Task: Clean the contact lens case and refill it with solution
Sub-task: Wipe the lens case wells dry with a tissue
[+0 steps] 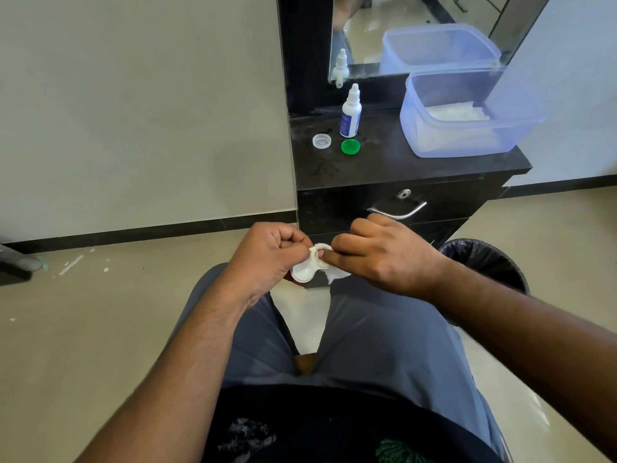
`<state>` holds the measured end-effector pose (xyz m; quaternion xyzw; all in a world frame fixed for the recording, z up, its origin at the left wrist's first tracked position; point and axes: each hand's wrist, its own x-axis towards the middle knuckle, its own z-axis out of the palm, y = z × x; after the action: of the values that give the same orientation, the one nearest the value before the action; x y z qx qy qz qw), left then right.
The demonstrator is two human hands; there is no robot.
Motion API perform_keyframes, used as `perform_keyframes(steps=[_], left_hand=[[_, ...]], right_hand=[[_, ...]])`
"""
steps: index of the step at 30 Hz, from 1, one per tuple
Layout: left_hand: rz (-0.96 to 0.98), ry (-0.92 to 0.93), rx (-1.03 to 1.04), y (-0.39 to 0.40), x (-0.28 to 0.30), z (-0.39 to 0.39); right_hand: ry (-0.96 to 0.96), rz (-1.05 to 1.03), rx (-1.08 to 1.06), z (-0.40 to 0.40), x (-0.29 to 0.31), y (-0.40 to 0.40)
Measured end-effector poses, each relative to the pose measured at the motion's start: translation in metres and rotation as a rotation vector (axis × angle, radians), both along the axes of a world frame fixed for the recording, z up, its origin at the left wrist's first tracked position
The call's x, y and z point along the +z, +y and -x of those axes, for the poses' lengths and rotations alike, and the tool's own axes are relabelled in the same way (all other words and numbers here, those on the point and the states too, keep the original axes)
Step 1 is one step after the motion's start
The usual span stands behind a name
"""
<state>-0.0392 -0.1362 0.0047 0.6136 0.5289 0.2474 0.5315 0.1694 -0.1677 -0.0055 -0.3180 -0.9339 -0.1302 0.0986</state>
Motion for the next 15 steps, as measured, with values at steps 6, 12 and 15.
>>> perform_keyframes(steps=[6,12,15], left_hand=[[-0.056,-0.075,0.132,-0.001,-0.004,-0.003],[-0.089,-0.143,0.188,0.000,-0.005,-0.003],[-0.119,-0.128,0.187,0.004,0.000,0.001]], right_hand=[[0.395,0.167,-0.438,0.034,-0.019,-0.017],[1.178,0.716,-0.696,0.063,-0.014,-0.019],[1.063,0.716,-0.607,0.056,-0.006,-0.015]])
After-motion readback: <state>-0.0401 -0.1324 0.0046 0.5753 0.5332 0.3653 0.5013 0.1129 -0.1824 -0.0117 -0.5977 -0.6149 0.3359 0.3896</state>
